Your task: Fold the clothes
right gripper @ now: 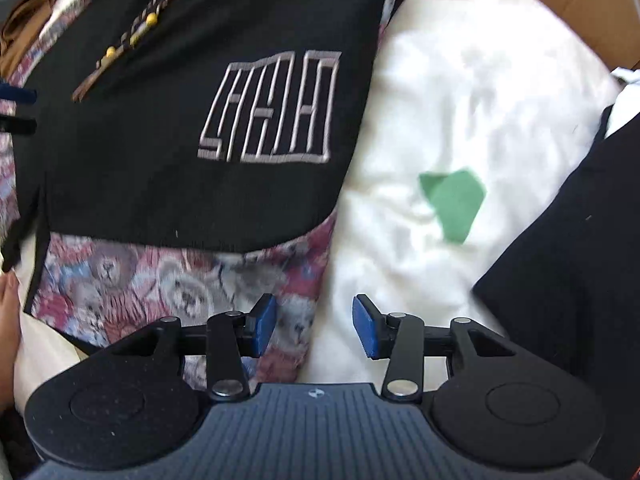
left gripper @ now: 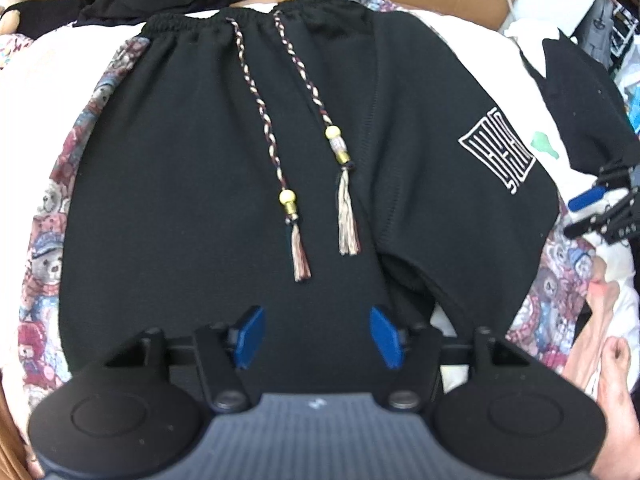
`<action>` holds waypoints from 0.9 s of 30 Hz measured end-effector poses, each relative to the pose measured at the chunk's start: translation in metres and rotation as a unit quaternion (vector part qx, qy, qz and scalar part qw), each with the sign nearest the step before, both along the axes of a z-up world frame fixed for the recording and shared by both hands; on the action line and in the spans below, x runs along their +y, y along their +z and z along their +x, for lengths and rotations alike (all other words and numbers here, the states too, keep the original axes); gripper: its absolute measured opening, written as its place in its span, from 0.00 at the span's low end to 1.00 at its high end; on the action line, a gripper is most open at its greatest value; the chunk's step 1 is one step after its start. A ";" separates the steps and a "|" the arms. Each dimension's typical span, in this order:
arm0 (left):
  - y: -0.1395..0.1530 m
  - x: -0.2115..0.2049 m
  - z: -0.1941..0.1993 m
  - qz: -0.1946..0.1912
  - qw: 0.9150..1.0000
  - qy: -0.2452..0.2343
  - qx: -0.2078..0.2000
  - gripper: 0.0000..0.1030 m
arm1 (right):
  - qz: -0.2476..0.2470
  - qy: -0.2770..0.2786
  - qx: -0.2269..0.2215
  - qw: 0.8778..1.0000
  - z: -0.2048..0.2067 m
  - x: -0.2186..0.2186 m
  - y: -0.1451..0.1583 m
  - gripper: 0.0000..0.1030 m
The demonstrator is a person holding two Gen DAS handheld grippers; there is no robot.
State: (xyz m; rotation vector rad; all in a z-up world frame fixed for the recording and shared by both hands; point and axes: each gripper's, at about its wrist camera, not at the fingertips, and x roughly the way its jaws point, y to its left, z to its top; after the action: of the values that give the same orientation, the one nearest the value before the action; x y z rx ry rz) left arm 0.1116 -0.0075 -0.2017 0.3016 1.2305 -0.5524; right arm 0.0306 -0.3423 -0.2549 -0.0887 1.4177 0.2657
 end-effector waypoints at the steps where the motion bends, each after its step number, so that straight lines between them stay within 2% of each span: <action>1: 0.000 0.001 -0.001 -0.001 1.000 -0.001 -0.001 0.61 | 0.001 0.001 0.003 1.000 -0.002 0.001 -0.001 0.47; 3: 0.002 0.003 -0.002 -0.003 1.000 0.000 -0.002 0.61 | 0.008 0.006 0.004 1.000 -0.003 0.003 -0.001 0.45; 6: 0.005 0.012 -0.006 -0.010 1.000 0.009 -0.001 0.61 | 0.015 0.033 0.000 0.999 -0.003 0.009 0.011 0.11; 7: 0.007 0.015 -0.007 -0.014 1.000 0.012 0.001 0.61 | 0.017 0.046 -0.002 0.999 -0.003 0.012 0.017 0.05; 16: 0.028 0.051 -0.011 -0.012 0.999 0.038 -0.008 0.62 | 0.040 0.053 -0.035 0.997 0.006 0.024 0.062 0.03; 21: 0.030 0.063 -0.015 -0.016 0.999 0.046 -0.004 0.62 | 0.047 0.080 -0.047 0.995 0.023 0.048 0.086 0.03; 27: 0.027 0.081 -0.019 -0.021 0.999 0.048 0.001 0.62 | 0.043 0.112 -0.047 0.992 0.036 0.086 0.093 0.03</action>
State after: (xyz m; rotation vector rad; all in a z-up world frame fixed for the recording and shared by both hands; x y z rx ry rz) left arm 0.0923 0.0739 -0.1747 0.2054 1.2282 -0.4941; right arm 0.0670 -0.2568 -0.1614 -0.1888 1.3015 0.5020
